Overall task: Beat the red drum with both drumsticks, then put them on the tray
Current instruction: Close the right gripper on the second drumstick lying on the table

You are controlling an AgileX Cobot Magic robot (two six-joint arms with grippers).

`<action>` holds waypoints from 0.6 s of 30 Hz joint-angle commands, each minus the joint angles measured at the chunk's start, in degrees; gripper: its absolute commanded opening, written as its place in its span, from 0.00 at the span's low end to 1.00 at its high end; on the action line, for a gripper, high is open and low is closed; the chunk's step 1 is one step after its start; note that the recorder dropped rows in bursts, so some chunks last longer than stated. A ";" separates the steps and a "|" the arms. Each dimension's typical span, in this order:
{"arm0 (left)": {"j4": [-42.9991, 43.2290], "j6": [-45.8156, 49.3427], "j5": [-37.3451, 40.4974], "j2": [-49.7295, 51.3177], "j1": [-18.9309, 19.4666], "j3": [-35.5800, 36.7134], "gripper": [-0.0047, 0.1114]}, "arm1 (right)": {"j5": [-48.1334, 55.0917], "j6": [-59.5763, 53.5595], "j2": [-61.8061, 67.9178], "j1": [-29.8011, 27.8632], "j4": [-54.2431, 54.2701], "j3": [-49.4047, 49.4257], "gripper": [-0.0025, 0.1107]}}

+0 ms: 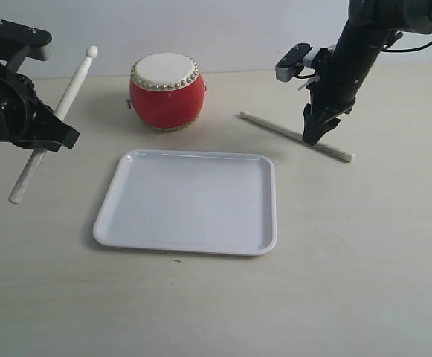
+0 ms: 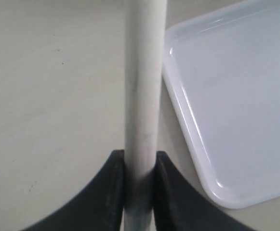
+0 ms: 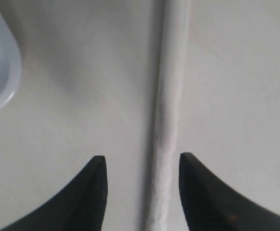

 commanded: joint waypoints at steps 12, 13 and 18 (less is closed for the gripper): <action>-0.27 0.16 -0.54 -0.64 -0.22 -0.22 0.04 | -3.84 -0.05 1.74 -0.13 -2.47 -0.47 0.39; -0.27 0.16 -0.54 -0.64 -0.22 -0.22 0.04 | -3.84 -0.05 1.74 -0.13 -2.22 -0.47 0.39; -0.27 0.16 -0.54 -0.64 -0.22 -0.22 0.04 | -3.64 -0.15 1.74 -0.13 -1.84 -0.47 0.39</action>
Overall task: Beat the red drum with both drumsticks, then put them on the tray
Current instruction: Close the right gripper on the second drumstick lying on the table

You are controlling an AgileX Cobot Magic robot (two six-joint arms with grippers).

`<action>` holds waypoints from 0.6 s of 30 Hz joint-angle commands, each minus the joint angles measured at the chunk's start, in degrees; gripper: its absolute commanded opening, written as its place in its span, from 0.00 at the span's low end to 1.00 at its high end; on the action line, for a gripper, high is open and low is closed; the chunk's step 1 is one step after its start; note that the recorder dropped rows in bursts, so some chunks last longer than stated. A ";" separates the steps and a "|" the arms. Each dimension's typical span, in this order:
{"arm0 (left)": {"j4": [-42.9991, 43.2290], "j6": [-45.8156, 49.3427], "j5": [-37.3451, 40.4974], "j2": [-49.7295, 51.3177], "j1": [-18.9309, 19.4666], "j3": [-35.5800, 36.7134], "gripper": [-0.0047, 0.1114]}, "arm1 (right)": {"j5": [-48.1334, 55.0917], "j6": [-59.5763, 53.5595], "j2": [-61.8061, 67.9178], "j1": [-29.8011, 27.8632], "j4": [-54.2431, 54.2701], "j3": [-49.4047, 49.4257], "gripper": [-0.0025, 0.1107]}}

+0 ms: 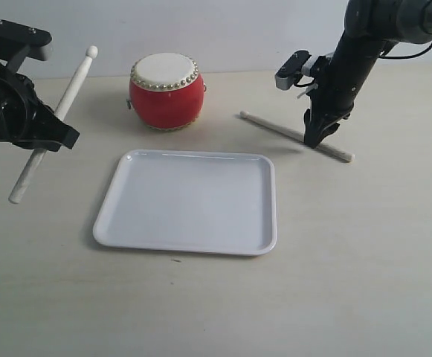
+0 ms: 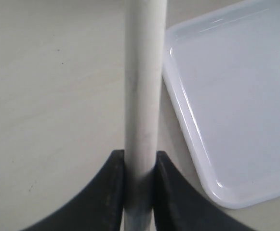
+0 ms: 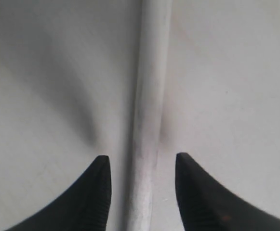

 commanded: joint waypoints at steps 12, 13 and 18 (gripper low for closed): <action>-0.27 0.16 -0.54 -0.64 -0.22 -0.22 0.04 | 0.59 -0.19 0.22 -0.13 0.17 -0.35 0.38; -0.27 0.16 -0.54 -0.64 -0.22 -0.22 0.04 | 0.59 -0.30 0.51 -0.13 0.06 -0.35 0.38; -0.27 0.16 -0.54 -0.64 -0.22 -0.22 0.04 | 1.91 -0.30 0.87 -0.13 -1.28 -0.35 0.38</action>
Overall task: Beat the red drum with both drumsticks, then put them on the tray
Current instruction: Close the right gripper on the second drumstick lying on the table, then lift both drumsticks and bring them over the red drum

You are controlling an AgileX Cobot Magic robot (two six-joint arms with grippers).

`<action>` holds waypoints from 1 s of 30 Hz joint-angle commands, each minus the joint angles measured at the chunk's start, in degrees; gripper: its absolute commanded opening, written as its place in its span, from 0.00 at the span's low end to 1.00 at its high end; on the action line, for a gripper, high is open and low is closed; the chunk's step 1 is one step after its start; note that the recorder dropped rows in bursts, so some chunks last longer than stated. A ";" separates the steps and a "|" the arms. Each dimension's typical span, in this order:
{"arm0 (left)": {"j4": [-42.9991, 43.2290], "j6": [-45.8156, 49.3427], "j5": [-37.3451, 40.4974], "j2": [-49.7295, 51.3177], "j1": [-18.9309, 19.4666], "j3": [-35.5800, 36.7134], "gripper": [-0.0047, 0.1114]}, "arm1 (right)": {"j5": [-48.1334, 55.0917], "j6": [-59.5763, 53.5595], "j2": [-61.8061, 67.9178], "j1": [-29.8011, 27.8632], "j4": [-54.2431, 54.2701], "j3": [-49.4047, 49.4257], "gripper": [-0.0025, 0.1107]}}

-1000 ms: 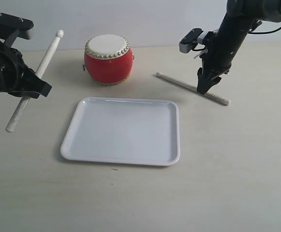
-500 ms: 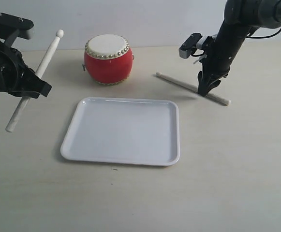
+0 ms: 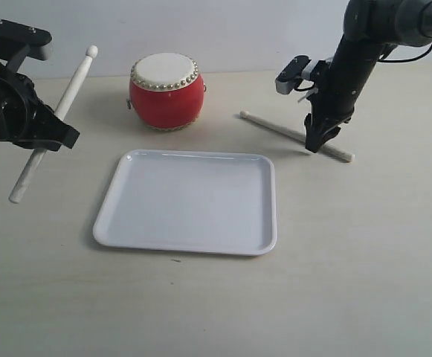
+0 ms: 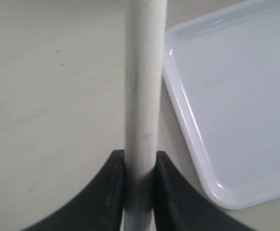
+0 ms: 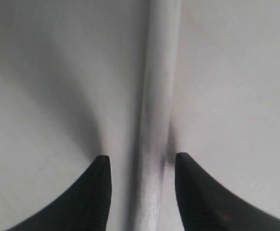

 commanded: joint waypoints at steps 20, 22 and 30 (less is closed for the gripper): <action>-0.27 0.16 -0.44 -0.64 -0.22 -0.22 0.04 | 1.15 -0.30 0.13 -0.13 -1.21 -0.35 0.14; -0.27 0.16 -0.44 -0.64 -0.22 -0.22 0.04 | 1.15 -0.30 0.13 -0.13 -1.21 -0.35 0.05; -0.27 0.16 -0.44 -0.64 -0.22 -0.22 0.04 | 0.82 8.02 -2.02 -0.13 -3.70 -0.73 0.02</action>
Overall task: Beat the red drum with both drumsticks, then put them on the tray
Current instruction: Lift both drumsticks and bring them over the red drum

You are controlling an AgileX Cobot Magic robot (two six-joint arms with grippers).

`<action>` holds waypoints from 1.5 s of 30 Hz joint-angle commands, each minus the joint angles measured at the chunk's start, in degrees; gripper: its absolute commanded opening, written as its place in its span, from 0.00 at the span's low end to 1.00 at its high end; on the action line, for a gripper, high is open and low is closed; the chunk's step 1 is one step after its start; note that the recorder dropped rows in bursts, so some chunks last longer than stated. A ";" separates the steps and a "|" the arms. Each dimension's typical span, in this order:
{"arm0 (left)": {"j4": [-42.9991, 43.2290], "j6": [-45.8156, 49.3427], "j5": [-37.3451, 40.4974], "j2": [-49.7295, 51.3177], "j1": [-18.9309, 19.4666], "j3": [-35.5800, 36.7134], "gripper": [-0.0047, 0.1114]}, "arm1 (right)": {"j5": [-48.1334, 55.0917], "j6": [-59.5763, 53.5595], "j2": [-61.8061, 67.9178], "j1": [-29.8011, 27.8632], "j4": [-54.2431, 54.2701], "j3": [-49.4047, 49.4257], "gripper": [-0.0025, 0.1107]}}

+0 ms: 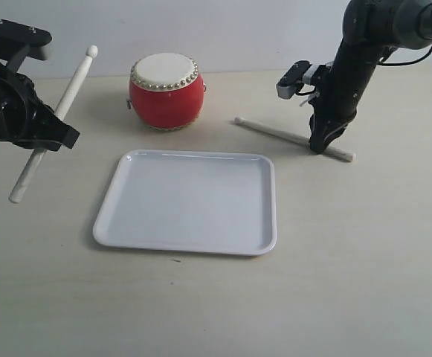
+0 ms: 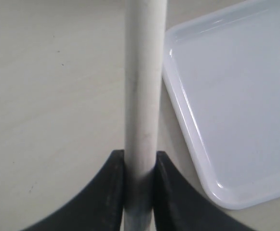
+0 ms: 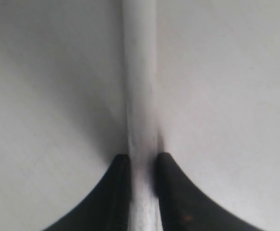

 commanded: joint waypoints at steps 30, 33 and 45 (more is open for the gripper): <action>10.74 6.04 -1.84 23.90 -0.22 -23.80 0.04 | -4.20 16.55 -11.10 2.75 8.16 -1.38 0.02; 10.62 5.88 2.43 25.86 -0.22 -27.21 0.04 | -3.92 16.55 -11.31 4.90 6.10 -1.38 0.02; 9.41 5.88 5.37 26.50 -0.32 -29.22 0.04 | -4.06 16.94 -15.05 8.86 4.80 -1.38 0.02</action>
